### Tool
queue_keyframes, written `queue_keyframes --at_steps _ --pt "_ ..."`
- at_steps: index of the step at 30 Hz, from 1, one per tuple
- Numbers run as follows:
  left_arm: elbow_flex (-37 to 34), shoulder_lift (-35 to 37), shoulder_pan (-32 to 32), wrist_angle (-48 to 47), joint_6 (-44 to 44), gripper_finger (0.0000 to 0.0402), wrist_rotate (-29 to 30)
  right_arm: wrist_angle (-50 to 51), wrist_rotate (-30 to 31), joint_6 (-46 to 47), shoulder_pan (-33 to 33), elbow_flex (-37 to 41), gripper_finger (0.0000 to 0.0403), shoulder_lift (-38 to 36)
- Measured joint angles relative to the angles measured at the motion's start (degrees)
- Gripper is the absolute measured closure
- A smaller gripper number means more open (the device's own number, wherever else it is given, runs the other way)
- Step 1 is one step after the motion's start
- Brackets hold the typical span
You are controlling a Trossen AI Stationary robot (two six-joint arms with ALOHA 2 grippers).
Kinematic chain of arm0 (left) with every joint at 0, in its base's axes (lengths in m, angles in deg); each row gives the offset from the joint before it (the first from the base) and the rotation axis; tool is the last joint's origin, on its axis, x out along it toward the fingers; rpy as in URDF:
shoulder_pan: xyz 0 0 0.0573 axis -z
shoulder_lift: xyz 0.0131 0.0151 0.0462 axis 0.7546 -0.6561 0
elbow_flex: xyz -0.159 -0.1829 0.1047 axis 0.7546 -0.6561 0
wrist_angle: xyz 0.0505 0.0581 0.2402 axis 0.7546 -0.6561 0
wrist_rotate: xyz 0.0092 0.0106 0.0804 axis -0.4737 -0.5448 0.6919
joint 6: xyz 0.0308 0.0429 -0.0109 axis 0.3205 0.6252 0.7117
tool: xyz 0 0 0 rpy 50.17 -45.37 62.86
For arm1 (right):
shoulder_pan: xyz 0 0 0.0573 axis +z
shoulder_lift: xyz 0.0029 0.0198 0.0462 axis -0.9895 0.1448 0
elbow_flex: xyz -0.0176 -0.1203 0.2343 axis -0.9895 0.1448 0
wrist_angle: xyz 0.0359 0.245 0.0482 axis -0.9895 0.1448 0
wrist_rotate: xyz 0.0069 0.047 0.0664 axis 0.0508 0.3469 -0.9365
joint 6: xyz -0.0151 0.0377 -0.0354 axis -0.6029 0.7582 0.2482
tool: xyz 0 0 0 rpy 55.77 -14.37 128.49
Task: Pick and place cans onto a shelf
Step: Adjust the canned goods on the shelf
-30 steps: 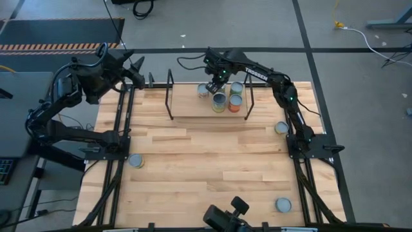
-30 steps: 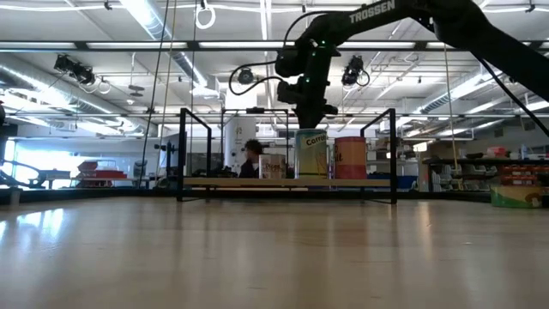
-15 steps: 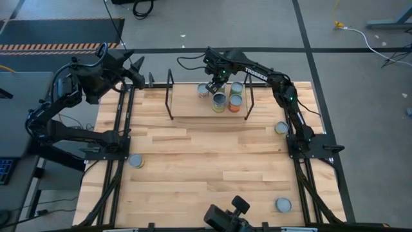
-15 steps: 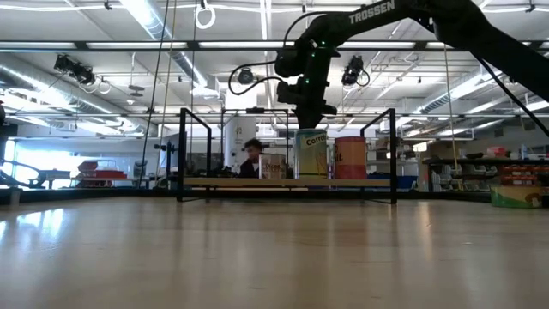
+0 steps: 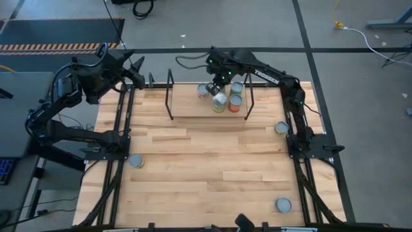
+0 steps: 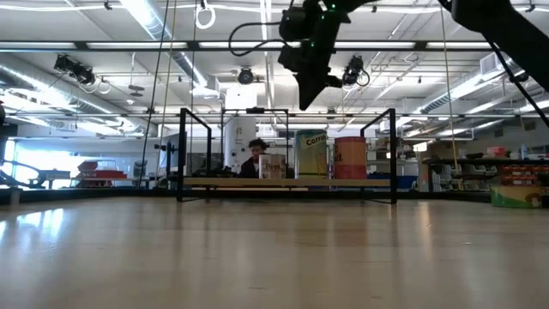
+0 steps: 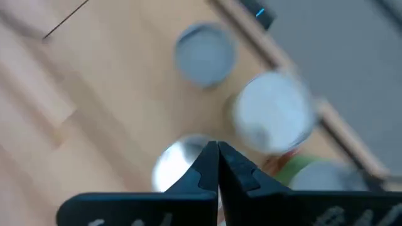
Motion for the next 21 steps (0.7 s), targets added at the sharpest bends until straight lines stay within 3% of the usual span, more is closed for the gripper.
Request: queue_keyframes --at_steps 3,10,14,21 --pt "0.0 0.0 0.0 0.0 0.0 0.0198 0.0 3.5 -1.5 1.2 1.8 0.0 0.0398 -0.1" --pt "0.0 -0.3 1.0 0.2 0.0 0.0198 1.0 5.1 2.9 5.4 4.3 1.2 0.0398 -0.1" --pt "0.0 -0.4 1.0 0.1 0.0 0.0198 0.9 3.1 0.4 6.7 4.6 4.6 0.0398 0.0" --pt "0.0 -0.4 1.1 0.2 0.0 0.0198 1.0 -0.3 2.7 6.6 3.6 11.2 0.0398 0.1"
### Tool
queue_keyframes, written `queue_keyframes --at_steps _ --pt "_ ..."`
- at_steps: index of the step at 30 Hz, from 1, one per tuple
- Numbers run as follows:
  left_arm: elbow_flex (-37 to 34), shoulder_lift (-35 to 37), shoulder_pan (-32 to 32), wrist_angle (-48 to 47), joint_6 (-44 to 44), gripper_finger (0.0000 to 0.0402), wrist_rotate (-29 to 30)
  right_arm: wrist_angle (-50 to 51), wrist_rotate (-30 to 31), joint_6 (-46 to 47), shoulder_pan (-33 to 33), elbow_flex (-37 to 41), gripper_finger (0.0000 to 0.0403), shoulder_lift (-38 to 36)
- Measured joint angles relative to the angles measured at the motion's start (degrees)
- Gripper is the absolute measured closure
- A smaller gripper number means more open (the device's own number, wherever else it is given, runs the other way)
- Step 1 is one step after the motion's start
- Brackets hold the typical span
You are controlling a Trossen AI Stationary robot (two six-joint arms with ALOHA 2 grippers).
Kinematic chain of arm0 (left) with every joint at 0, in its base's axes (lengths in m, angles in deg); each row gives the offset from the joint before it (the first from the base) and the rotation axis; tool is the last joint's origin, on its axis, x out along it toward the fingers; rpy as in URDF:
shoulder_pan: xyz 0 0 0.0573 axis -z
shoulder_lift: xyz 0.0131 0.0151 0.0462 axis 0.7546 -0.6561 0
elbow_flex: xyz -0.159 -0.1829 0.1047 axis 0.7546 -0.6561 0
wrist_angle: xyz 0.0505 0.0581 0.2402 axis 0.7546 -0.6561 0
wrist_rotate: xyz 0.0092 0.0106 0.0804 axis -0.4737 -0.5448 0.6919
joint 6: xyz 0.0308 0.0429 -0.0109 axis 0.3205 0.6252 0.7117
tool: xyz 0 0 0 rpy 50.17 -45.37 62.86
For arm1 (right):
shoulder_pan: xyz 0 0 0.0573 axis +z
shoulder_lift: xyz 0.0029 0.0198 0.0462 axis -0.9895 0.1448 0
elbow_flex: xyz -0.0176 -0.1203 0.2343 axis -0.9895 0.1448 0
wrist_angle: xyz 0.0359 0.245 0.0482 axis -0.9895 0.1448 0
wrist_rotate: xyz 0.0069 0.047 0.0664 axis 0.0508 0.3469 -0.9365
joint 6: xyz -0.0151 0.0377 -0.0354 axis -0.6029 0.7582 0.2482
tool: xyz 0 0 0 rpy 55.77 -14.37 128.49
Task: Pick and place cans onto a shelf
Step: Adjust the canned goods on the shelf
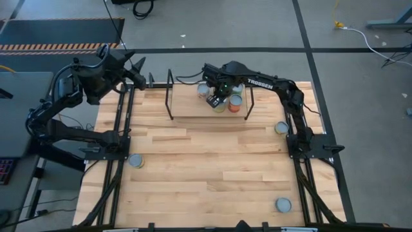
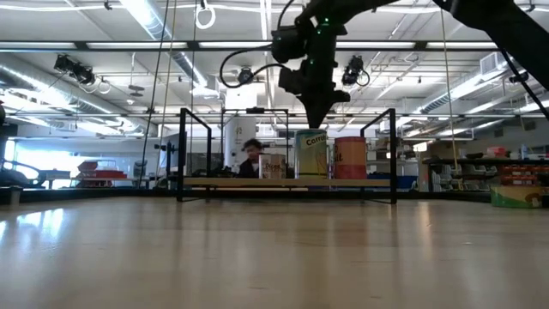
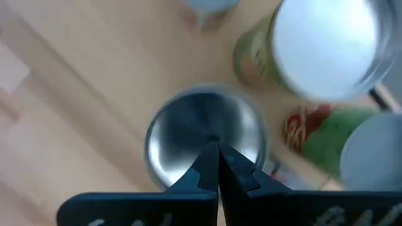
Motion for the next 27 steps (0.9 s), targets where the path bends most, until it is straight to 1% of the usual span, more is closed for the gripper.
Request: queue_keyframes --at_steps 2,5,17,22,27 --pt "0.0 0.0 0.0 0.0 0.0 0.0198 0.0 -2.4 0.4 -1.0 -0.4 1.1 0.0398 -0.1" --pt "0.0 0.0 0.0 0.0 0.0 0.0198 0.0 -3.0 -0.4 -3.0 -0.7 1.7 0.0398 -0.2" --pt "0.0 0.0 0.0 0.0 0.0 0.0198 0.0 -2.5 -0.7 -5.9 0.7 1.3 0.0398 -0.1" --pt "0.0 0.0 0.0 0.0 0.0 0.0198 0.0 -2.0 -0.7 -4.5 2.1 -1.1 0.0398 -1.2" --pt "0.0 0.0 0.0 0.0 0.0 0.0198 0.0 -2.0 -0.8 -4.0 4.0 -1.4 0.0398 -2.5"
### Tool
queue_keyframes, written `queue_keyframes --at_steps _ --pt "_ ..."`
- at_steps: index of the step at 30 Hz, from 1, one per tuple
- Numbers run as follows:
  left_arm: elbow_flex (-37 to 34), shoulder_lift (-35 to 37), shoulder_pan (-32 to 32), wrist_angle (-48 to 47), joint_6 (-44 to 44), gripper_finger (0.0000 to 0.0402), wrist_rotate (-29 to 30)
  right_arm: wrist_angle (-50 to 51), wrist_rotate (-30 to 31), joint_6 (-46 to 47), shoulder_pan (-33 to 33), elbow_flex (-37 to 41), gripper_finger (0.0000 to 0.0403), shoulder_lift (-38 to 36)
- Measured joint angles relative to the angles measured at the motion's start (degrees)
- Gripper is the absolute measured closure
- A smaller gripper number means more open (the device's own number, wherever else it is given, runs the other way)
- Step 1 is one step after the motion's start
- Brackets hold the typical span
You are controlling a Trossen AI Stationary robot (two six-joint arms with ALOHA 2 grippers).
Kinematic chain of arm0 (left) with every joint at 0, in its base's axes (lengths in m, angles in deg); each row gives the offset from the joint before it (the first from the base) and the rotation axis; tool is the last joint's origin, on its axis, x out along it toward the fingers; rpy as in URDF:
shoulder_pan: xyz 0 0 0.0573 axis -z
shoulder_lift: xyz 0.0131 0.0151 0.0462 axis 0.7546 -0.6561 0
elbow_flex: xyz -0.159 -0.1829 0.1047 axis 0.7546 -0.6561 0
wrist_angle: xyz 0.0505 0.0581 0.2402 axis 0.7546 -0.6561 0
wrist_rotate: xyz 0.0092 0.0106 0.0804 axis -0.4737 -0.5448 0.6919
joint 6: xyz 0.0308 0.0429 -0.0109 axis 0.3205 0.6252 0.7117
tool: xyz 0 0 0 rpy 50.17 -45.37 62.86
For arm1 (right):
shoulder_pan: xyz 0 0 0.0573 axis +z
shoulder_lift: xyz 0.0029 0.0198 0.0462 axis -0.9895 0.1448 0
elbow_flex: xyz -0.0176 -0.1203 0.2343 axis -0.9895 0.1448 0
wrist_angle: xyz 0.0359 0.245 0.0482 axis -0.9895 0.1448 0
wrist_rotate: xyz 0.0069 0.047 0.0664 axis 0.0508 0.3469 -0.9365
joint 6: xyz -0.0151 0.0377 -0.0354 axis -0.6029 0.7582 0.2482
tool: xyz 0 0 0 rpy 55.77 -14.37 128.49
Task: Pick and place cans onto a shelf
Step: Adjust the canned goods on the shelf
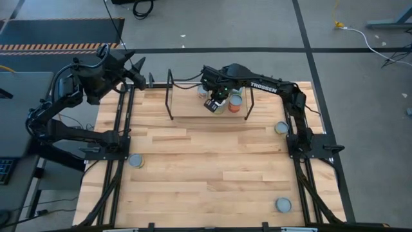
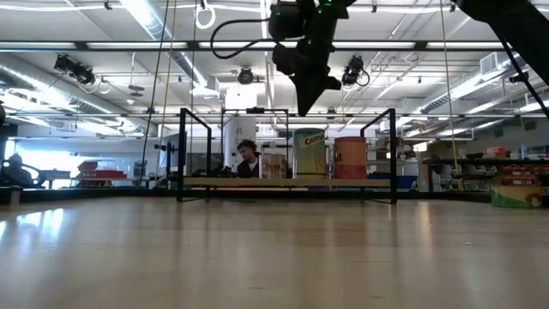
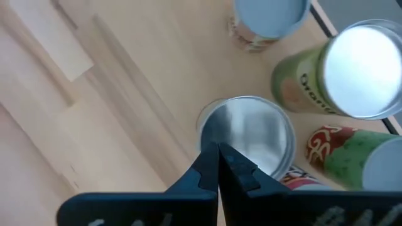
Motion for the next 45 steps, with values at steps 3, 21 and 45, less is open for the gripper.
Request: queue_keyframes --at_steps 3,21,45 --pt "0.0 0.0 0.0 0.0 0.0 0.0198 0.0 0.0 0.0 -0.2 0.6 0.0 0.0398 0.3" --pt "0.0 0.0 0.0 0.0 0.0 0.0198 -0.1 1.2 1.7 4.6 -0.9 3.4 0.0398 1.6" --pt "0.0 0.0 0.0 0.0 0.0 0.0198 -0.1 1.1 -1.5 9.1 -3.0 3.5 0.0399 1.6"
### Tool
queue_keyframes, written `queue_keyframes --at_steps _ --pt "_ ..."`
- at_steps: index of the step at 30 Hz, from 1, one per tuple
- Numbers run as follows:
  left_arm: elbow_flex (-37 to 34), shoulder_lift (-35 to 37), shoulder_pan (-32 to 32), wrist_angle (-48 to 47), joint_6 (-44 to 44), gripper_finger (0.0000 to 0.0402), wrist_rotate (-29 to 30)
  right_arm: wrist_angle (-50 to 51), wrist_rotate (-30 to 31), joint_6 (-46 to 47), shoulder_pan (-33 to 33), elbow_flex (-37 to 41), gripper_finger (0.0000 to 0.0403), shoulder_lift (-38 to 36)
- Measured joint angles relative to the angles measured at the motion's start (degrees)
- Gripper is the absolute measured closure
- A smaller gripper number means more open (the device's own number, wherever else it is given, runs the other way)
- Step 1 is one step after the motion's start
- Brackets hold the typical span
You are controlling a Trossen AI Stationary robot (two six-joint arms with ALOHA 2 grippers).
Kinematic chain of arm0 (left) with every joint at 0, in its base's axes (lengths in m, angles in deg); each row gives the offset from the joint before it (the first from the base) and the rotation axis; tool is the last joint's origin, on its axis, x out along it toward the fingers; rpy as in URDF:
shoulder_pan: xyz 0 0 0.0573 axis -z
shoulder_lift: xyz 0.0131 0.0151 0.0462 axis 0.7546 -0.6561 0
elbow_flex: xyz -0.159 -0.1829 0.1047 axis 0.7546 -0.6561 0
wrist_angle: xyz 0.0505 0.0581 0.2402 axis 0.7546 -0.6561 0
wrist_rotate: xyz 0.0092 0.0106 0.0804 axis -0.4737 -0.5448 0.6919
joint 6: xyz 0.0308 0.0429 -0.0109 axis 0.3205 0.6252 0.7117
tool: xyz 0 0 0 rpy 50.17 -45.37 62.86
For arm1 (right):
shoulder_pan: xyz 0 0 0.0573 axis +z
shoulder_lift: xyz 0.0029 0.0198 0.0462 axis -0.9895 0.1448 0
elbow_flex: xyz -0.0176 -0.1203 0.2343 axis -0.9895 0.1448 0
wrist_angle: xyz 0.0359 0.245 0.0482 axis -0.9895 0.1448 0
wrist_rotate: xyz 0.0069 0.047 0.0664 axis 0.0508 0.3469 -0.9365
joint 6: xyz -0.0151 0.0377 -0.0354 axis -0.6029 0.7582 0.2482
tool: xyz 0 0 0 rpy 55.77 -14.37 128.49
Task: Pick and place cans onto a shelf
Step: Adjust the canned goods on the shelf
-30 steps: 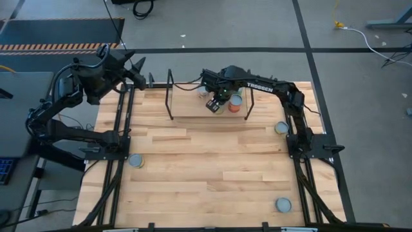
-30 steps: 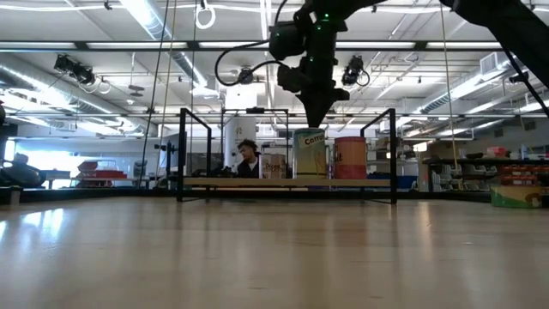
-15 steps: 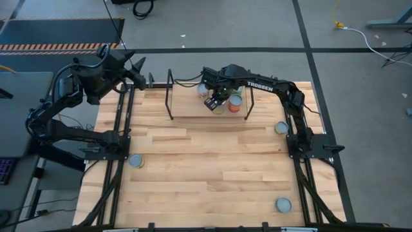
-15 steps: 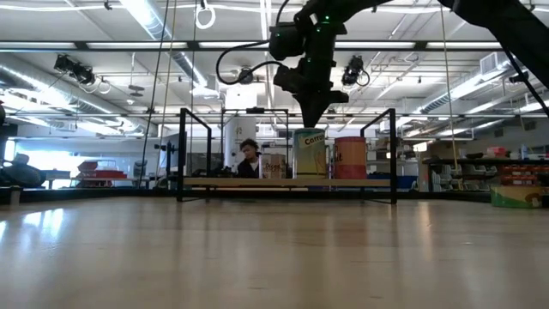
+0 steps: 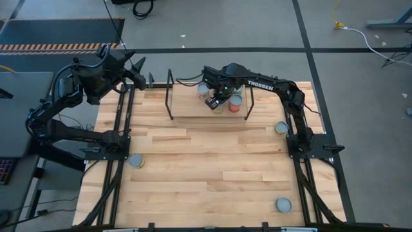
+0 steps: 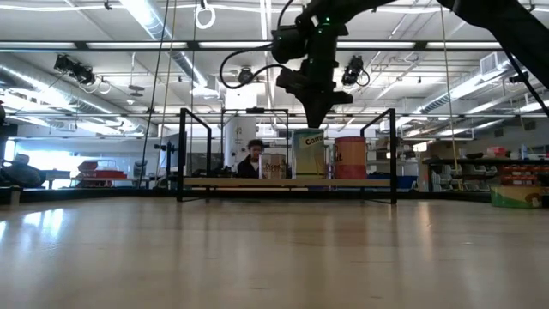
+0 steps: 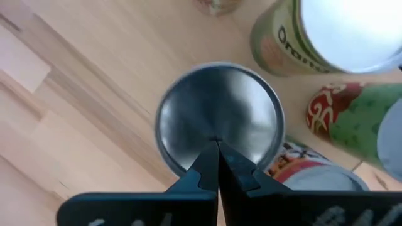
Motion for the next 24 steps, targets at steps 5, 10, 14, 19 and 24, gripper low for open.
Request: queue_keyframes --at_steps 5,10,14,19,24 --pt "0.0 0.0 0.0 0.0 0.0 0.0198 0.0 -1.8 0.0 0.0 0.7 -0.1 0.0399 0.0" --pt "0.0 0.0 0.0 0.0 0.0 0.0198 0.0 -4.9 0.0 0.1 0.5 2.1 0.0399 -0.3" --pt "0.0 0.0 0.0 0.0 0.0 0.0198 0.0 -6.0 -1.2 0.8 0.2 4.3 0.0399 -0.7" --pt "0.0 0.0 0.0 0.0 0.0 0.0198 0.0 -5.8 -1.1 0.7 0.3 4.4 0.0399 -0.8" --pt "0.0 0.0 0.0 0.0 0.0 0.0198 0.0 -5.0 -1.4 0.9 0.3 4.8 0.0399 -2.0"
